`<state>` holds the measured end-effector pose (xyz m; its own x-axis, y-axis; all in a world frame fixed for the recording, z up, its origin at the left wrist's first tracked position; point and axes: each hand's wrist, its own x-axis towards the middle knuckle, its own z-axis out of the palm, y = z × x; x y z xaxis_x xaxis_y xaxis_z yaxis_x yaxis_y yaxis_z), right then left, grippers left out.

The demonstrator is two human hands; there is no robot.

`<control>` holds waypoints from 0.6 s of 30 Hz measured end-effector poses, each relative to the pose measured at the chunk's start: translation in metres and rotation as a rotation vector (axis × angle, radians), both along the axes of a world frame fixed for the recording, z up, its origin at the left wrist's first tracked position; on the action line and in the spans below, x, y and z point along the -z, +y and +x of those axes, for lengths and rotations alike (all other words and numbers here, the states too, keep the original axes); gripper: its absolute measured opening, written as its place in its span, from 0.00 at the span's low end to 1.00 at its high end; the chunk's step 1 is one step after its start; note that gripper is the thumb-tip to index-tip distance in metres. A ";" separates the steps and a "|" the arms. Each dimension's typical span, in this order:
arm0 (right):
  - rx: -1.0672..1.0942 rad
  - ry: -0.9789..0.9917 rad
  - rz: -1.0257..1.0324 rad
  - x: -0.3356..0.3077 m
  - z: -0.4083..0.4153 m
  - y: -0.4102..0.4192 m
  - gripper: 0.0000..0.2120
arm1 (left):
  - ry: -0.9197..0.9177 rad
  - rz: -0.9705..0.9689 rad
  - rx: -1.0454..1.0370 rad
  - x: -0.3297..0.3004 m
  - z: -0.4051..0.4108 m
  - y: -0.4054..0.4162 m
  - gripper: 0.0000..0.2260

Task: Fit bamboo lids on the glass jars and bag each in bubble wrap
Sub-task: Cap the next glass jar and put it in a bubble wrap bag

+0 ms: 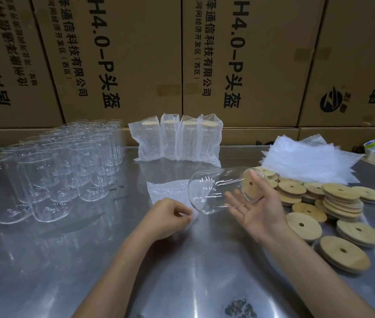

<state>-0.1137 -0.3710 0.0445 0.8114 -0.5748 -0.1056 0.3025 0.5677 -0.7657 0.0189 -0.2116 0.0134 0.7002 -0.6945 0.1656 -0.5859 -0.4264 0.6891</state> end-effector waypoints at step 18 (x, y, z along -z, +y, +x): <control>0.065 -0.043 -0.050 0.005 0.000 -0.004 0.07 | 0.391 -0.346 -0.021 -0.005 -0.009 -0.005 0.08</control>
<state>-0.1139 -0.3754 0.0396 0.7753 -0.6303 -0.0407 0.3710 0.5067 -0.7782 0.0095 -0.2166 0.0187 0.7689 -0.6305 0.1063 -0.2504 -0.1439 0.9574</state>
